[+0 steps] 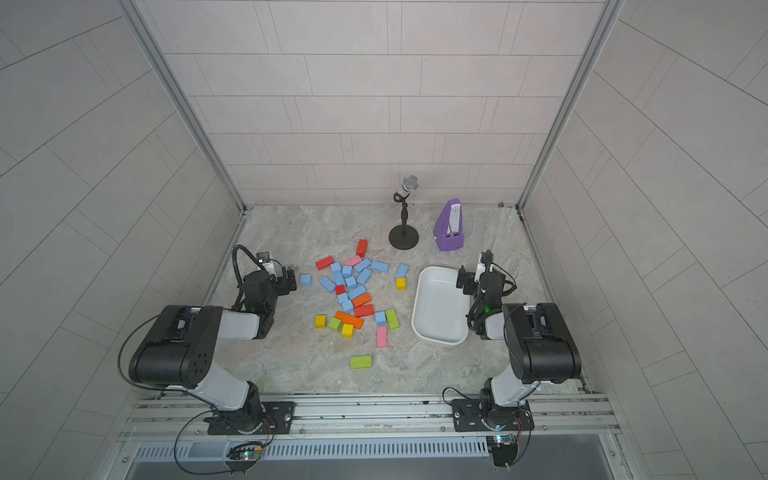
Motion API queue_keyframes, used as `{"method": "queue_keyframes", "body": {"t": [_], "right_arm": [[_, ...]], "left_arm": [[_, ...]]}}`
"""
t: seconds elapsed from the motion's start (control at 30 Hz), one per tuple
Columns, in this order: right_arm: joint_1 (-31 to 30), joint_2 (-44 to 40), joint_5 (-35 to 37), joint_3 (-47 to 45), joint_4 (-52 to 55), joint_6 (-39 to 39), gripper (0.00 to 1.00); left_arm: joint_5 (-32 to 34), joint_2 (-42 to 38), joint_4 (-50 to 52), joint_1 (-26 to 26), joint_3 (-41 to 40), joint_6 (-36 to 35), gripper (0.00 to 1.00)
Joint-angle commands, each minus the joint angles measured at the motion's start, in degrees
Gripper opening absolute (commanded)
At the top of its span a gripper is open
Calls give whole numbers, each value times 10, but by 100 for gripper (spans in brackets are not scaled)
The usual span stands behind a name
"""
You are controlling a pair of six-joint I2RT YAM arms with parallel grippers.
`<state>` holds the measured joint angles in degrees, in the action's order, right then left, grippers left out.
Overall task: Pick out the blue building blocks
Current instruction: Move the storage box to the center of the board.
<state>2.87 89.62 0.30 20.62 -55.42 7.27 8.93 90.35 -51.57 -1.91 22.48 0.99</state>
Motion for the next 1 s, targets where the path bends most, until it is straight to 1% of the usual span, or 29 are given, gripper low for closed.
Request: {"method": "queue_keyframes", "body": {"t": [0.0,0.97], "right_arm": [[-4,-1,-3,1,7,-13,99],[-4,-5,2,-5,-1,-10,99]], "left_arm": [[-1,2,-1,-1,6,-5,100],[-5,0,-3,-2,3,-5,100]]}}
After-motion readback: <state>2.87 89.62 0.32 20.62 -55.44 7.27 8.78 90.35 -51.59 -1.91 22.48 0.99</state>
